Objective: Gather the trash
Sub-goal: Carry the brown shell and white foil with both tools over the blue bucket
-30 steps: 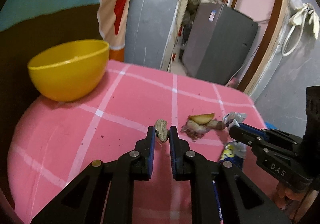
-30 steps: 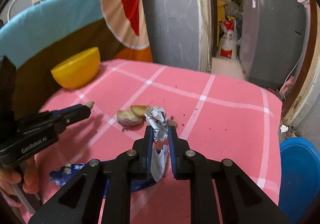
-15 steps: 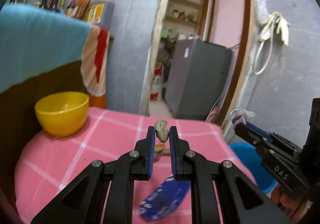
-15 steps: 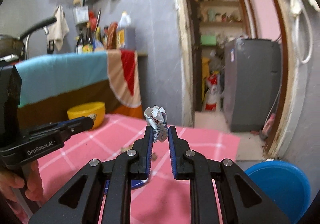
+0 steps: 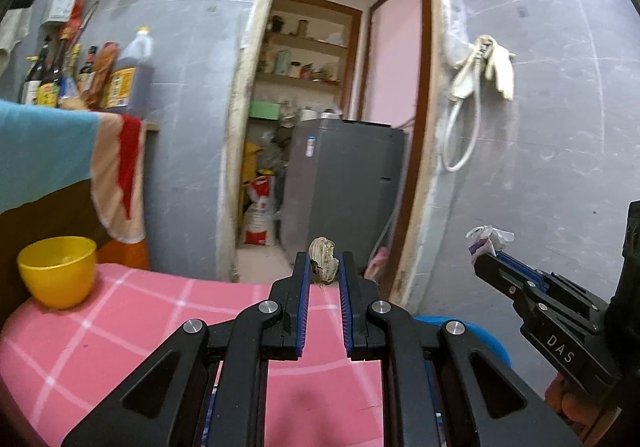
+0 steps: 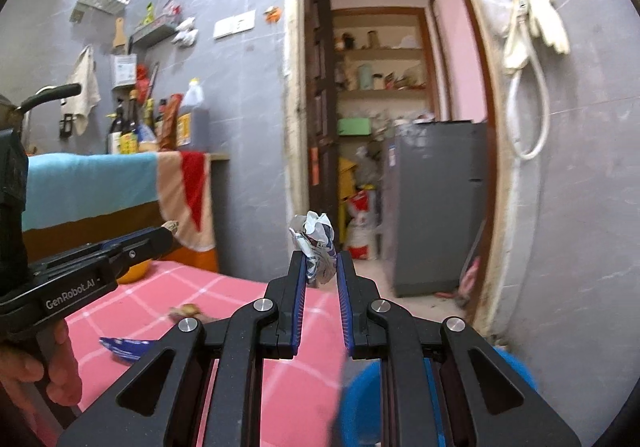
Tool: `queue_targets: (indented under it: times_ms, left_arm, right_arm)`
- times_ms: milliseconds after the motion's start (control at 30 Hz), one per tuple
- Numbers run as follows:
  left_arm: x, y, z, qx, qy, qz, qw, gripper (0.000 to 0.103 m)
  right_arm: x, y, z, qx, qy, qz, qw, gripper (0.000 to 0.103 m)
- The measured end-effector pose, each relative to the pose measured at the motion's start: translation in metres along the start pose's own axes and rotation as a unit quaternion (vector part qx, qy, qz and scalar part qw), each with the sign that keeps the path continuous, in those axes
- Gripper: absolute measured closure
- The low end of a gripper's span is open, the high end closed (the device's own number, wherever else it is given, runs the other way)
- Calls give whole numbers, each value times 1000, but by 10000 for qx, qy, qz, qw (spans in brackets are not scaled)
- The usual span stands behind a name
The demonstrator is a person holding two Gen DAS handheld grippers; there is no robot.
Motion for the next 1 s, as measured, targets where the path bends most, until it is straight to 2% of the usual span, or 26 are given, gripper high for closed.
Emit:
queue_targets:
  times_ms: [167,433,633,767,1000]
  left_arm:
    - [-4,11,-33,-286,112,131,9994,92]
    - [-28,42,-76,-667,340,828,9938,91]
    - [-41,64,-90,-775,407,1253,9882,91]
    - [-53,82,-101,-852,483,1590,9824,91]
    - [-78,108,-119,-1095,589,2247,9665,91]
  right_arm:
    - [-7,-14,-24,-296,73,1,9995,89]
    - [-36,-21,-60,-591,387,292,9971,89]
    - [-58,-17,-79,-708,680,552,9936,88]
    - [-71,-14,-90,-776,851,697,9909,88]
    - [-89,-11,-107,-905,1081,954,9854,86]
Point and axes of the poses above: each gripper's, at about its wrist camera, not at the fingertips, and y roughly the way its jaws point, z to its left, x to its top, the point moved 2 cm from there along y, roughly the way its jaws point, and after that the axes turned 11 degrees about x, right-handed, at the moved point
